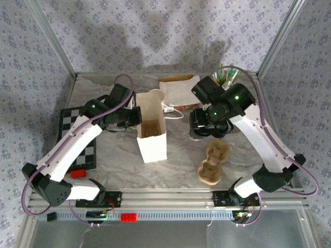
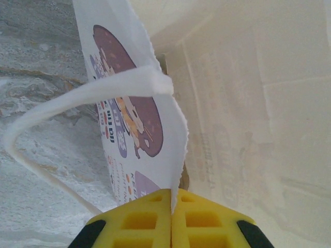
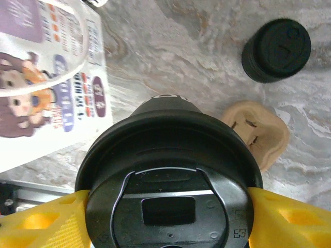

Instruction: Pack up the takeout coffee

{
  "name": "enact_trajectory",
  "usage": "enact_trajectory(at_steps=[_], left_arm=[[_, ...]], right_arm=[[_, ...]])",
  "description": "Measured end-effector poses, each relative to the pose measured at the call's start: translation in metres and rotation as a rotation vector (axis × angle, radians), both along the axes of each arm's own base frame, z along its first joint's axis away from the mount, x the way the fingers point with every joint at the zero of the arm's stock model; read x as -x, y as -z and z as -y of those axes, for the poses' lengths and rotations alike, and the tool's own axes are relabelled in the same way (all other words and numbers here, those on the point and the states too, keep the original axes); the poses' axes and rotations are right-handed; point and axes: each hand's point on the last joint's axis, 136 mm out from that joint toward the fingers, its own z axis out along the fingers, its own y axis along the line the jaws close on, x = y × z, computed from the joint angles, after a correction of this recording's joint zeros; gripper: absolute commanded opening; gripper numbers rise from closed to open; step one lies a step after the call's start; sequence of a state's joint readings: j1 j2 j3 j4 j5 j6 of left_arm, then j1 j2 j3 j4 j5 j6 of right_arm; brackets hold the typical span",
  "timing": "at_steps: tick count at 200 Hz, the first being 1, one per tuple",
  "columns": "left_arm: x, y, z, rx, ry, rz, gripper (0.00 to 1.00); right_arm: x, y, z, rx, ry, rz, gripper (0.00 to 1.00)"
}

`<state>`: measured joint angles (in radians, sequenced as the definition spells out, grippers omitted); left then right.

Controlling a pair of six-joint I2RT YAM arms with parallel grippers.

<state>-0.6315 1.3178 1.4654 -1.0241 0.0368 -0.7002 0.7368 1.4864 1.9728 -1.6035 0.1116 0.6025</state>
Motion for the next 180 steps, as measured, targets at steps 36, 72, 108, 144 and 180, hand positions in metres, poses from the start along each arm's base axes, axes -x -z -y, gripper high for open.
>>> enact_trajectory(at_steps=[36, 72, 108, 144, 180], left_arm=[[-0.001, -0.005, 0.009, 0.013, -0.005, 0.003, 0.01], [0.001, -0.005, 0.018, 0.011, -0.002, 0.002, 0.00], [-0.003, -0.007, 0.021, -0.002, -0.011, 0.014, 0.00], [-0.010, -0.010, 0.019, -0.023, -0.031, 0.035, 0.00], [-0.012, -0.009, 0.018, -0.030, -0.039, 0.035, 0.00]], right_arm=[[-0.002, -0.042, -0.013, -0.092, -0.035, 0.118, 0.67], [0.001, -0.078, -0.027, -0.180, -0.088, 0.202, 0.65], [0.005, -0.091, -0.034, -0.224, -0.117, 0.225, 0.65], [0.013, -0.097, -0.036, -0.258, -0.139, 0.223, 0.65], [0.028, -0.103, -0.032, -0.289, -0.167, 0.229, 0.65]])
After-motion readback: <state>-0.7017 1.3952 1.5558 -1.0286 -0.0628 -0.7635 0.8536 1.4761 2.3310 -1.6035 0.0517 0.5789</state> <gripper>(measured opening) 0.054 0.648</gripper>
